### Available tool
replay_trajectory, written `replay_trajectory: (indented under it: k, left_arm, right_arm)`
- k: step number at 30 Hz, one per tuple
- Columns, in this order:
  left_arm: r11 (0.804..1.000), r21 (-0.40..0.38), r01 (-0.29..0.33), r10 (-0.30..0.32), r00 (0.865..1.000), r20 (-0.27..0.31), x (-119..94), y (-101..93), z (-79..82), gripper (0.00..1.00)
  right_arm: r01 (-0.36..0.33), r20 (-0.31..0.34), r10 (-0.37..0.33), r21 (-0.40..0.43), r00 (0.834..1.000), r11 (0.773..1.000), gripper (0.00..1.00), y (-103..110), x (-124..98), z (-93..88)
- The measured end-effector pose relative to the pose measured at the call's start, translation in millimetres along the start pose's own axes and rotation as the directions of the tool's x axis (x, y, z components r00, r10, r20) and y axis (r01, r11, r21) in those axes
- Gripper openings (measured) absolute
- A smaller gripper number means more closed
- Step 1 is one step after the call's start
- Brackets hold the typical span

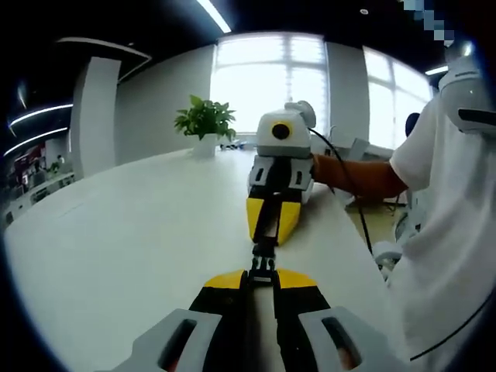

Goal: Snap the two parts of the plastic buckle together until the buckle closes and remains connected.

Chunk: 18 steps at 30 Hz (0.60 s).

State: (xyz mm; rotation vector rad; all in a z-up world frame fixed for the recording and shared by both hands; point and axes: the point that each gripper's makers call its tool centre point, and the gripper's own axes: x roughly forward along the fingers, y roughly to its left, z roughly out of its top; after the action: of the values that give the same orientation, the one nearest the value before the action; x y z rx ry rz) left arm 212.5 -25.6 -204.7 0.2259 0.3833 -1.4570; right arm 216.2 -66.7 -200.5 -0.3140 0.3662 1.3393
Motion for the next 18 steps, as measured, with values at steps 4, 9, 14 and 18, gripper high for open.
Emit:
replay_trajectory:
  k: [4,9,14,18]
  left_arm:
    - [1.000,0.007,0.007,-0.007,1.000,0.001,1.2,-0.8,0.3,0.12]
    - [1.000,0.011,0.010,-0.010,1.000,0.003,1.1,-1.4,0.3,0.12]
    - [1.000,0.012,0.010,-0.011,1.000,0.006,-1.4,1.4,-0.8,0.12]
    - [1.000,0.016,0.011,-0.011,1.000,0.006,-0.2,0.5,-0.4,0.12]
  right_arm:
    - [-0.016,-0.003,0.016,-0.021,1.000,1.000,0.13,2.7,3.1,1.4]
    - [-0.026,-0.001,0.026,-0.022,1.000,0.999,0.13,4.8,2.5,1.1]
    - [-0.037,-0.003,0.037,-0.024,0.999,0.999,0.13,5.6,-1.6,-0.5]
    - [-0.045,-0.003,0.045,-0.029,0.999,0.999,0.13,6.6,0.0,0.4]
